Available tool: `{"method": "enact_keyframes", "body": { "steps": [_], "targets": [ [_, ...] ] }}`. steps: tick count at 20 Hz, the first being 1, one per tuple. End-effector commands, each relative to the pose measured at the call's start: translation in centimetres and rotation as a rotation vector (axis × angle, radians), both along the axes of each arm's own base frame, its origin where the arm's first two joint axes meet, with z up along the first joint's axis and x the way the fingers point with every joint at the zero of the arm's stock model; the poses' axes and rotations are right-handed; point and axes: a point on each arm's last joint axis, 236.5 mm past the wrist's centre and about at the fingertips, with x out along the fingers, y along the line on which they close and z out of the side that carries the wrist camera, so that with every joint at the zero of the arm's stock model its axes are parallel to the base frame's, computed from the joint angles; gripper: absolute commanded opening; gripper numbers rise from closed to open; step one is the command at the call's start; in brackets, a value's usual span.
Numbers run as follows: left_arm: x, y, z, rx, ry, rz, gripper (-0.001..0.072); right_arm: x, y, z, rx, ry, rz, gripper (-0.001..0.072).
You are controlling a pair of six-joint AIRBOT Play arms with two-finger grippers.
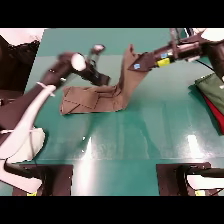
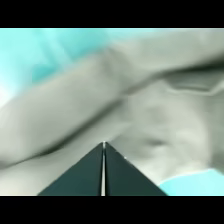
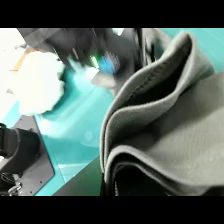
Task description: Fold the shirts.
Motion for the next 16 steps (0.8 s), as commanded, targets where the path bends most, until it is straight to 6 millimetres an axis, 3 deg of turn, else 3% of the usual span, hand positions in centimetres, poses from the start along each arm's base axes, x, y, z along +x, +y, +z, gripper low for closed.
{"method": "enact_keyframes", "body": {
  "steps": [1, 5, 8, 11, 13, 16],
  "targets": [
    [0.7, 10.0, 7.7, 0.08, -0.126, 0.141, 0.0031, -0.1, 5.4, 1.0, 0.029, -0.046, 0.075, 0.0014],
    [-1.5, 19.8, 17.2, 0.148, -0.322, 0.317, 0.0031, 0.3, 12.5, 0.7, 0.081, -0.106, 0.128, 0.0014],
    [-4.1, 23.6, 21.7, 0.175, -0.417, 0.393, 0.0031, 0.4, 17.4, -2.4, 0.102, -0.09, 0.114, 0.0014],
    [-6.0, 24.8, 22.9, 0.182, -0.422, 0.419, 0.0032, 0.9, 20.7, -7.4, 0.089, -0.074, 0.066, 0.0014],
    [-6.7, 24.8, 22.1, 0.192, -0.38, 0.416, 0.0032, 0.7, 22.4, -10.0, 0.076, -0.059, 0.071, 0.0015],
    [-7.4, 24.9, 21.0, 0.205, -0.328, 0.413, 0.0031, 0.0, 24.9, -12.3, 0.075, -0.046, 0.098, 0.0016]
  ]
}}
